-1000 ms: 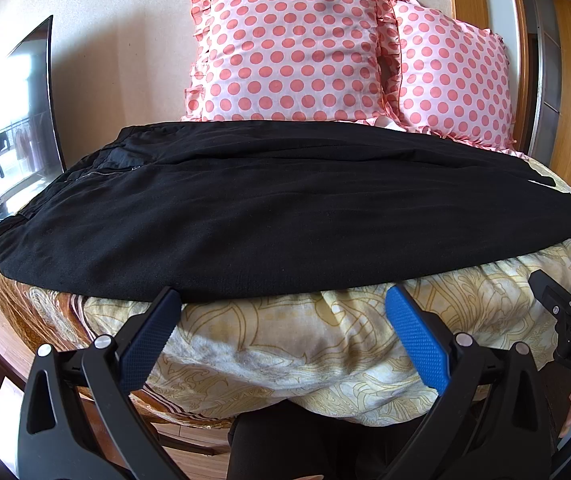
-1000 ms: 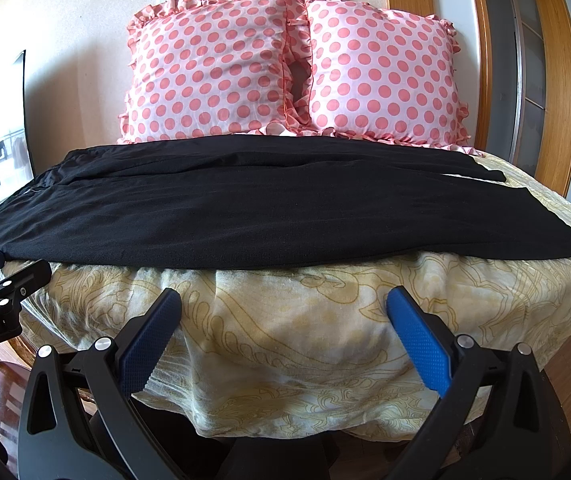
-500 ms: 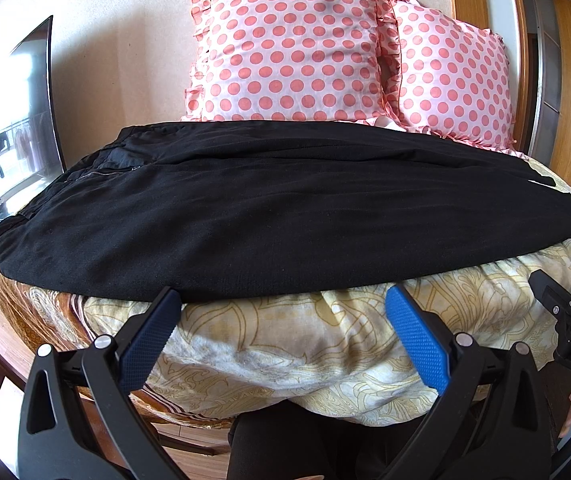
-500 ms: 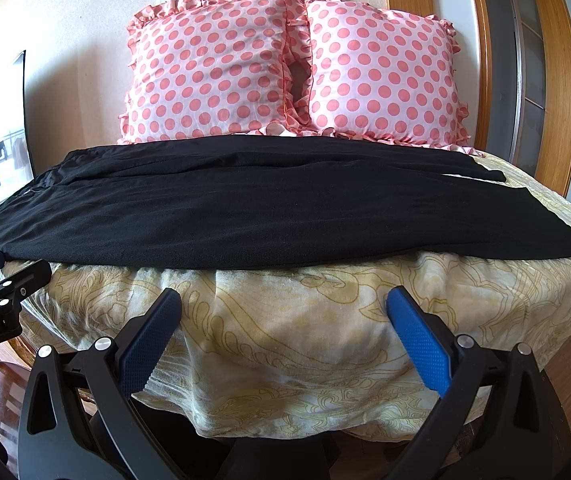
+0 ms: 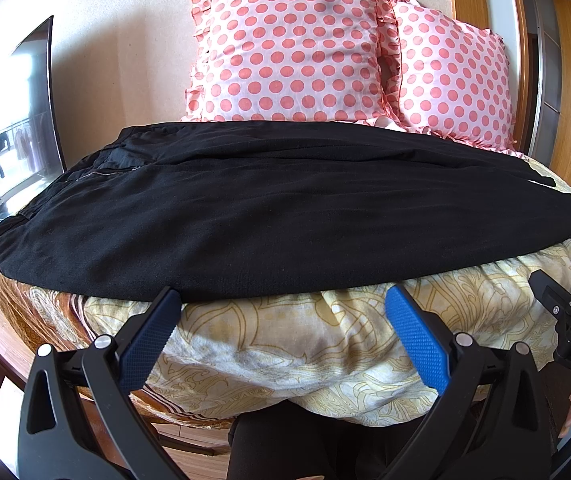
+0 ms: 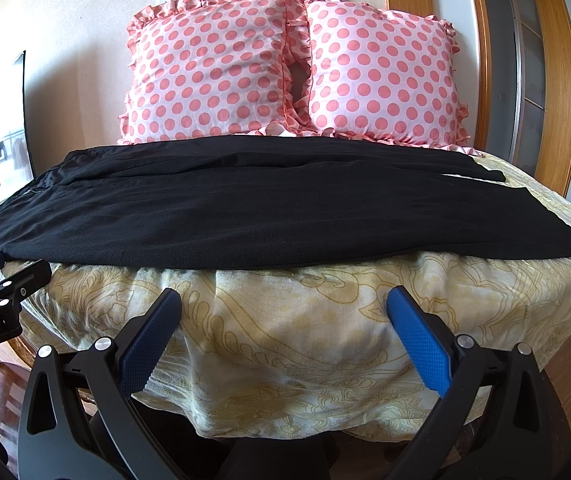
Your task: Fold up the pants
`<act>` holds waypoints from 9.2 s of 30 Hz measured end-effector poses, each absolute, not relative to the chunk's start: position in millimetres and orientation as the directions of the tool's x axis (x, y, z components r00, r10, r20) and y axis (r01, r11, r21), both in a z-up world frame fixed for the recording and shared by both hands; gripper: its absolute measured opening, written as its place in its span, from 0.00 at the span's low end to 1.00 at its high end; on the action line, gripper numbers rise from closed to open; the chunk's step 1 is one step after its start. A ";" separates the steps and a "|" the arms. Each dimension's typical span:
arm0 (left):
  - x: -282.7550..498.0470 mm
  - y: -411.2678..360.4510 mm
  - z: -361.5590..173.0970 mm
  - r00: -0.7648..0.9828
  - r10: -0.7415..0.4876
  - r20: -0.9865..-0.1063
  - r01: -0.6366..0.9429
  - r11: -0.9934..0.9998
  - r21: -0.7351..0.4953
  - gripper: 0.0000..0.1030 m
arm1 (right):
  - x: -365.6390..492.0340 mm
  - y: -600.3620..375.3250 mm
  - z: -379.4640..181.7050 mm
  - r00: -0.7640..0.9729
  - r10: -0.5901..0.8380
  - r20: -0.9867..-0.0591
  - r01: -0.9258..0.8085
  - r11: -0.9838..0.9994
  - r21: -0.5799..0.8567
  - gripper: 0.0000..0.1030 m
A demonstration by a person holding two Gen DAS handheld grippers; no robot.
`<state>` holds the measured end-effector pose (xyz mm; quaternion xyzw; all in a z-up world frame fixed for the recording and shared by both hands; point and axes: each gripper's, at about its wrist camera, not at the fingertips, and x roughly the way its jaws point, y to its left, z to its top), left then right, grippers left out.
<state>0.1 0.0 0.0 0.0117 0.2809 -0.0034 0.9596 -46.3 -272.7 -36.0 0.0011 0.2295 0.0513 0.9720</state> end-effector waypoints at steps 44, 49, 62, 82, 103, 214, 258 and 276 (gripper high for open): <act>-14.9 6.8 33.4 0.843 -0.144 -0.518 0.131 0.989 -0.063 0.98 | -29.7 -324.7 14.3 0.912 0.079 -0.404 -0.061 0.997 0.055 0.99; 15.7 18.9 66.5 0.879 -0.118 -0.462 0.106 0.993 -0.052 0.98 | 36.9 -381.7 75.8 0.900 0.028 -0.434 0.008 0.997 0.081 0.99; 116.5 51.8 75.6 0.894 0.073 -0.442 -0.094 0.995 -0.026 0.98 | 322.7 -526.4 77.9 0.618 -0.292 -0.730 0.503 0.861 0.081 0.74; 143.9 62.2 45.3 0.823 -0.034 -0.567 -0.042 0.992 -0.120 0.98 | 393.1 -546.6 9.8 0.497 -0.358 -0.790 0.650 0.757 0.066 0.06; 92.0 79.3 66.9 0.887 -0.014 -0.461 -0.068 0.985 -0.161 0.98 | 91.8 -559.5 20.0 0.882 0.047 -0.470 0.318 0.675 0.666 0.02; 17.9 305.0 63.5 0.768 0.105 -0.632 -0.483 0.742 -0.464 0.05 | 18.9 -642.2 0.3 0.931 -0.012 -0.365 0.315 0.531 0.787 0.03; 48.4 113.5 44.0 0.741 -0.179 -0.647 0.002 0.965 -0.264 0.77 | -14.7 -658.2 -32.0 0.817 -0.036 -0.575 0.525 0.457 0.718 0.45; 56.9 82.8 36.6 0.715 -0.180 -0.675 0.078 0.981 -0.178 0.87 | 25.8 -639.2 7.5 0.868 -0.080 -0.490 0.391 0.719 0.575 0.06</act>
